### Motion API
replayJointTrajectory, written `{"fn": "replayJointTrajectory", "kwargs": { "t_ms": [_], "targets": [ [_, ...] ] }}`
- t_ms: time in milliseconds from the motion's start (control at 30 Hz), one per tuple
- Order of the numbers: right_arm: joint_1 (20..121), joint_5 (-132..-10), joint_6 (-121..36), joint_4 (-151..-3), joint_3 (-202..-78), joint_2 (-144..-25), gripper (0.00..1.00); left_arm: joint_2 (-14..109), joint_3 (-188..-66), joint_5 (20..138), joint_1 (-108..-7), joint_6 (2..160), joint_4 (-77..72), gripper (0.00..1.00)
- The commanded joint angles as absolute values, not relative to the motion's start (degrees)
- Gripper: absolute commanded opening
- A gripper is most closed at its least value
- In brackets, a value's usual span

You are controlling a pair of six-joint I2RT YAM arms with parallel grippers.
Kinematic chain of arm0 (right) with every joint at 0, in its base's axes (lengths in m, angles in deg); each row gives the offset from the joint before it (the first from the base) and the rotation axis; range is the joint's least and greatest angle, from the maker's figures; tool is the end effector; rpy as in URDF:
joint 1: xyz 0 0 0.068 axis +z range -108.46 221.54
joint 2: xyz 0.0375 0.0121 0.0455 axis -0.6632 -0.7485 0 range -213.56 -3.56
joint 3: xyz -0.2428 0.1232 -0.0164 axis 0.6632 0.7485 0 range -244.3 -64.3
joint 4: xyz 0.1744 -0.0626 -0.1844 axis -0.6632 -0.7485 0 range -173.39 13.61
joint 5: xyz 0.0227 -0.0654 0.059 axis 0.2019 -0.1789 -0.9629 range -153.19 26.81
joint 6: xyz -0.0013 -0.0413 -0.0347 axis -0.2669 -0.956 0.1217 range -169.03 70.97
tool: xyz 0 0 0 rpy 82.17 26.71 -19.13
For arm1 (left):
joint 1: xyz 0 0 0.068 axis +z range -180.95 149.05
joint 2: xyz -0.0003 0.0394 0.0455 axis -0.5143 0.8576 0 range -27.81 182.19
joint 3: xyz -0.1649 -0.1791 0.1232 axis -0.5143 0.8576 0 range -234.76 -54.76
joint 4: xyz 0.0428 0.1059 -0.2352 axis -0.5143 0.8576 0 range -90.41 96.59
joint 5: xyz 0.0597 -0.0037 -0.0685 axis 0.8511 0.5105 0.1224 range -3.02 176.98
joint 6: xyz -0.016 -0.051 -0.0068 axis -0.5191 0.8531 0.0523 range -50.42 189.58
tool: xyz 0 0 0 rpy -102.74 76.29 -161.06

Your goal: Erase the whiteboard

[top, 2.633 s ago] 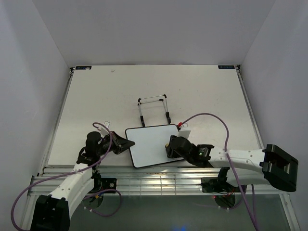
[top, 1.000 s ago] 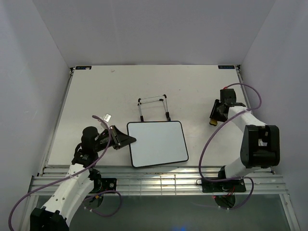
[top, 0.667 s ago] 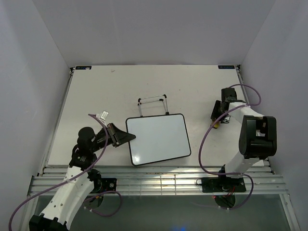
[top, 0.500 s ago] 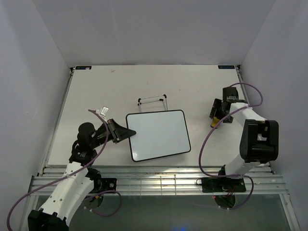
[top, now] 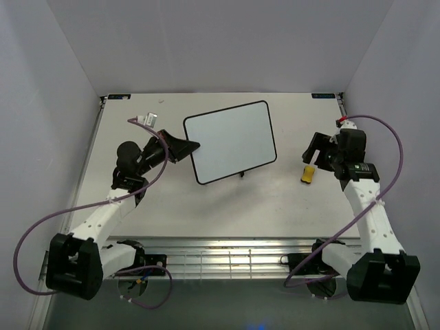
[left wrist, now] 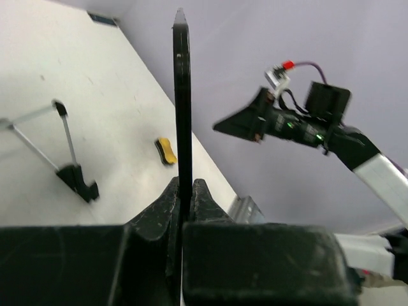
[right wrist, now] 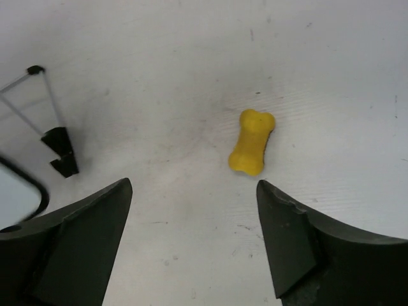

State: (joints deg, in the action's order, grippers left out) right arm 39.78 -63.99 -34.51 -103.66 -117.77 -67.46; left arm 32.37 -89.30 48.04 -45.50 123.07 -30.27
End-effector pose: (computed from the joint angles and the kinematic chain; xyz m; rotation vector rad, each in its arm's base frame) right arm 0.2423 -0.0069 0.2981 0.3087 2.2108 0.1373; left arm 0.2238 -0.0811 0.2982 0.0404 1.7004 -1.4232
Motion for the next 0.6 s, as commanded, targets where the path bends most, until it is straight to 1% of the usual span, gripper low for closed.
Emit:
{"fn": "replayJointTrajectory", "kwargs": {
  "t_ms": [0,33,67,133,167,200,267,300,400,567],
  "targets": [
    [39.61,-71.8,-35.15,-105.31,-114.23,-59.67,0.87,38.35,-94.82,47.26,-45.37,117.49,-48.29,0.0],
    [39.7,-72.85,-35.06,-104.96,-112.66,-57.81,0.96,40.29,-95.62,46.82,-45.19,116.44,-51.61,0.0],
    [39.7,-74.6,-35.06,-104.87,-112.03,-56.31,0.9,44.31,-96.5,45.77,-44.32,114.77,-53.39,0.0],
    [39.79,-77.32,-35.23,-105.65,-111.5,-52.88,0.9,48.63,-98.78,41.56,-43.09,114.67,-59.88,0.0],
    [39.79,-78.39,-35.32,-106.01,-111.41,-51.39,0.9,52.92,-99.4,40.24,-41.6,116.75,-62.34,0.0],
    [39.87,-79.36,-35.32,-106.18,-111.32,-50.76,0.9,55.22,-99.75,37.18,-40.72,118.69,-70.46,0.0],
    [39.96,-81.55,-35.32,-106.62,-111.15,-49.88,0.9,59.88,-100.98,34.52,-38.53,123.96,-79.81,0.0],
    [39.96,-82.0,-35.32,-106.71,-111.06,-49.1,0.9,64.43,-101.77,33.12,-37.9,128.51,-86.04,0.0],
    [39.96,-83.14,-35.58,-107.15,-110.88,-48.39,0.9,69.64,-105.81,27.93,-36.93,130.23,-88.21,0.0],
    [40.31,-83.41,-35.85,-107.33,-111.06,-48.3,0.9,72.64,-106.09,25.64,-36.23,127.15,-88.03,0.0]
  ]
}}
